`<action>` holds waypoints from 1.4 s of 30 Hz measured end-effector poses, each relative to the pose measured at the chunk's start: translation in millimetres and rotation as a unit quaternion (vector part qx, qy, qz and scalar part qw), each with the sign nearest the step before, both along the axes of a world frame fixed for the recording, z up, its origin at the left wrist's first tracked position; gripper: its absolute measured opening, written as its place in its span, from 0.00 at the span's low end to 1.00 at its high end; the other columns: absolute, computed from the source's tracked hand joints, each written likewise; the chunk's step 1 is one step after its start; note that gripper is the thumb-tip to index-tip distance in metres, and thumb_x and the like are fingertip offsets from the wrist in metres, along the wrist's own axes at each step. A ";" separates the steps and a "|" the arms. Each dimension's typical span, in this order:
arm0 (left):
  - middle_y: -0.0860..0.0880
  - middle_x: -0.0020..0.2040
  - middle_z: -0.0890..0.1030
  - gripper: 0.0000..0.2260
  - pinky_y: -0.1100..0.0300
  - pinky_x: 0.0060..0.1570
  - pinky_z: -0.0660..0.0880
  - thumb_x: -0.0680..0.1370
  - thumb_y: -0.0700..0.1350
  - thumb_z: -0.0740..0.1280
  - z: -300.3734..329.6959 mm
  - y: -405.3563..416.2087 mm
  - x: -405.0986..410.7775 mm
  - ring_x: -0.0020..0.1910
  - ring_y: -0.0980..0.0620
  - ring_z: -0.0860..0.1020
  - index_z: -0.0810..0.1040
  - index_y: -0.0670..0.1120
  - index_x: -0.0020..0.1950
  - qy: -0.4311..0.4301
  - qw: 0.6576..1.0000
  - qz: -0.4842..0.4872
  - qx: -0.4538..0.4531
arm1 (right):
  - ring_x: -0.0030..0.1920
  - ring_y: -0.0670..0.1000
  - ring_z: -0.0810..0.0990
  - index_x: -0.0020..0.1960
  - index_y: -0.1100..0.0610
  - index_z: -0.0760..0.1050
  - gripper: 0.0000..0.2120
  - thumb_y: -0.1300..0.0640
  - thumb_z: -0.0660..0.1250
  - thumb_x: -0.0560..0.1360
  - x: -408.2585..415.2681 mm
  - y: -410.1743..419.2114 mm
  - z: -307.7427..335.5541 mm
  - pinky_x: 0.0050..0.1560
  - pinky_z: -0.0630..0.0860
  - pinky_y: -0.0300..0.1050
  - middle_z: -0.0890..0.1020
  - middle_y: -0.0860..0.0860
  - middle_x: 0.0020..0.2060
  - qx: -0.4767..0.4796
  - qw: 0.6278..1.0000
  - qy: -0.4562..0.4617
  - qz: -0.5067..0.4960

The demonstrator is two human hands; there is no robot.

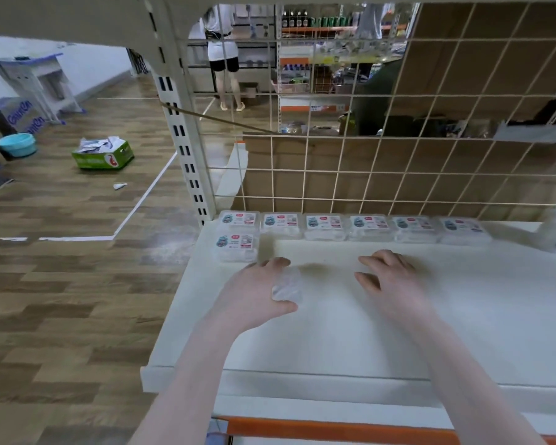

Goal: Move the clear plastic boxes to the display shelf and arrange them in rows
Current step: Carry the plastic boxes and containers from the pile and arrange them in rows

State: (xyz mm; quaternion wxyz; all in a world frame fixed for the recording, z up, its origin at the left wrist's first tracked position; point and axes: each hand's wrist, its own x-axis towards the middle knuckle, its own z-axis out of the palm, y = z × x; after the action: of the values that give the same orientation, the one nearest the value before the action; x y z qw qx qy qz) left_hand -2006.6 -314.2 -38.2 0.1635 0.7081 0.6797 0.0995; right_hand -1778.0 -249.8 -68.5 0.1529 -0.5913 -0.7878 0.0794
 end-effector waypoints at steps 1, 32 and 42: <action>0.53 0.67 0.72 0.31 0.59 0.59 0.66 0.71 0.57 0.70 -1.7 -0.1 2.5 0.64 0.50 0.69 0.64 0.54 0.71 -0.003 1.000 0.003 0.006 | 0.57 0.57 0.72 0.61 0.57 0.77 0.15 0.53 0.66 0.76 1.5 0.5 -0.9 0.57 0.66 0.48 0.76 0.54 0.54 0.002 1.000 0.013 0.000; 0.54 0.60 0.77 0.14 0.61 0.51 0.72 0.76 0.46 0.68 20.7 25.6 20.9 0.56 0.52 0.76 0.78 0.52 0.62 -0.101 0.992 0.026 0.074 | 0.60 0.54 0.70 0.61 0.54 0.76 0.14 0.54 0.64 0.75 8.5 11.0 -9.9 0.59 0.63 0.44 0.75 0.51 0.56 0.011 0.998 0.068 0.004; 0.54 0.70 0.67 0.29 0.58 0.64 0.65 0.73 0.56 0.68 4.6 28.5 17.3 0.68 0.52 0.64 0.65 0.53 0.73 0.080 0.995 -0.060 0.024 | 0.60 0.53 0.69 0.60 0.55 0.77 0.14 0.55 0.64 0.75 8.6 11.3 -10.3 0.60 0.63 0.43 0.75 0.51 0.55 0.001 0.995 0.097 0.002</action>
State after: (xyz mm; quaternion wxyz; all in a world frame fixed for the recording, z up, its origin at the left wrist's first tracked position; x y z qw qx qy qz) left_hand -1989.3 -285.7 -33.6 0.0976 0.7567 0.6446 0.0490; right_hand -1769.4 -238.5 -78.8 0.2290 -0.5794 -0.7704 0.1352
